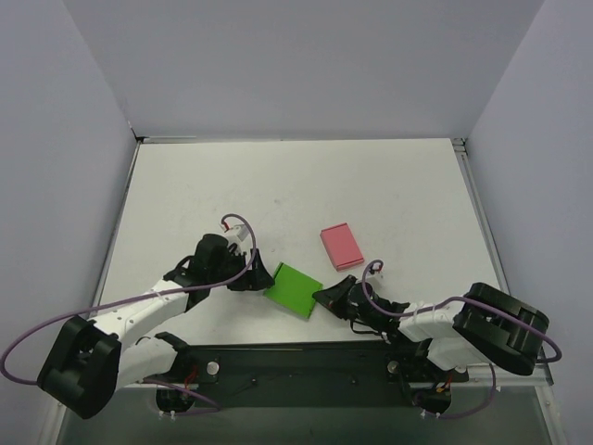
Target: Fold the paper box
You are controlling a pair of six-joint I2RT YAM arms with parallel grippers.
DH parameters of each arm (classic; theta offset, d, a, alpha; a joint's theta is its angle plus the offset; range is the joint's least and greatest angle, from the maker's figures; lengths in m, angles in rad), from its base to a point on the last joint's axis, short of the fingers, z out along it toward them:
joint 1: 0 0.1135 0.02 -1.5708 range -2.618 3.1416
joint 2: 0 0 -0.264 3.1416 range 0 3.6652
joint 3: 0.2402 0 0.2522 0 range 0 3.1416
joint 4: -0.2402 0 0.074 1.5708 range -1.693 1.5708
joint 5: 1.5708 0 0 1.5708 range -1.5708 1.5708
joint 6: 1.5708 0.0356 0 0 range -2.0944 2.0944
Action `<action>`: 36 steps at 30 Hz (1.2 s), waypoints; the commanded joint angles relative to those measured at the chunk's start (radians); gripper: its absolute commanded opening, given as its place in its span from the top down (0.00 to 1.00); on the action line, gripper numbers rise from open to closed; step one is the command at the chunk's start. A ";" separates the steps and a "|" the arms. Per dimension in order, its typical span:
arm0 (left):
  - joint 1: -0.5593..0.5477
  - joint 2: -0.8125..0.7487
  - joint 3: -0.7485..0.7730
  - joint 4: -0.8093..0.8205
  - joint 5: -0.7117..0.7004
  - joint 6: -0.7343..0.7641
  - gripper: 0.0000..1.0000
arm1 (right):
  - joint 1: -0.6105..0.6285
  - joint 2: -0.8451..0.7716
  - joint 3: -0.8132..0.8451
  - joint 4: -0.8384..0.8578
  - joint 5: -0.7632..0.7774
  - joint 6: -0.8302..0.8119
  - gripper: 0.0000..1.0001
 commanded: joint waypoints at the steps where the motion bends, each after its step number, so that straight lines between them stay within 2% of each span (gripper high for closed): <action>1: -0.005 0.025 -0.035 0.123 0.044 -0.037 0.19 | -0.026 0.091 -0.089 0.087 -0.012 0.009 1.00; 7: -0.005 0.071 -0.027 0.217 0.079 -0.071 0.19 | -0.026 0.144 -0.062 0.144 -0.049 -0.028 1.00; 14: -0.005 0.209 0.004 0.274 0.121 -0.051 0.21 | -0.023 0.108 -0.040 0.086 -0.045 -0.075 1.00; 17: -0.005 0.256 0.011 0.349 0.171 -0.069 0.35 | -0.023 0.088 -0.016 0.036 -0.045 -0.120 1.00; 19: -0.007 0.270 0.016 0.380 0.204 -0.098 0.54 | -0.023 0.069 0.003 -0.004 -0.045 -0.149 1.00; 22: -0.007 0.267 0.039 0.337 0.195 -0.097 0.63 | -0.017 0.017 0.041 -0.104 -0.020 -0.232 0.88; 23: -0.005 0.266 0.042 0.325 0.194 -0.094 0.64 | -0.011 -0.021 0.065 -0.157 -0.010 -0.259 0.78; 27: -0.004 0.258 0.050 0.303 0.213 -0.120 0.71 | 0.043 -0.125 0.145 -0.325 0.092 -0.428 0.50; 29: -0.002 0.256 0.067 0.260 0.214 -0.117 0.72 | 0.096 -0.173 0.190 -0.418 0.167 -0.575 0.37; 31: 0.001 0.247 0.086 0.218 0.217 -0.115 0.72 | 0.179 -0.184 0.274 -0.492 0.284 -0.726 0.34; 34: 0.009 0.237 0.102 0.165 0.231 -0.106 0.74 | 0.295 -0.150 0.391 -0.612 0.430 -0.860 0.29; 36: 0.021 0.238 0.114 0.141 0.248 -0.098 0.75 | 0.348 -0.091 0.447 -0.661 0.478 -0.957 0.27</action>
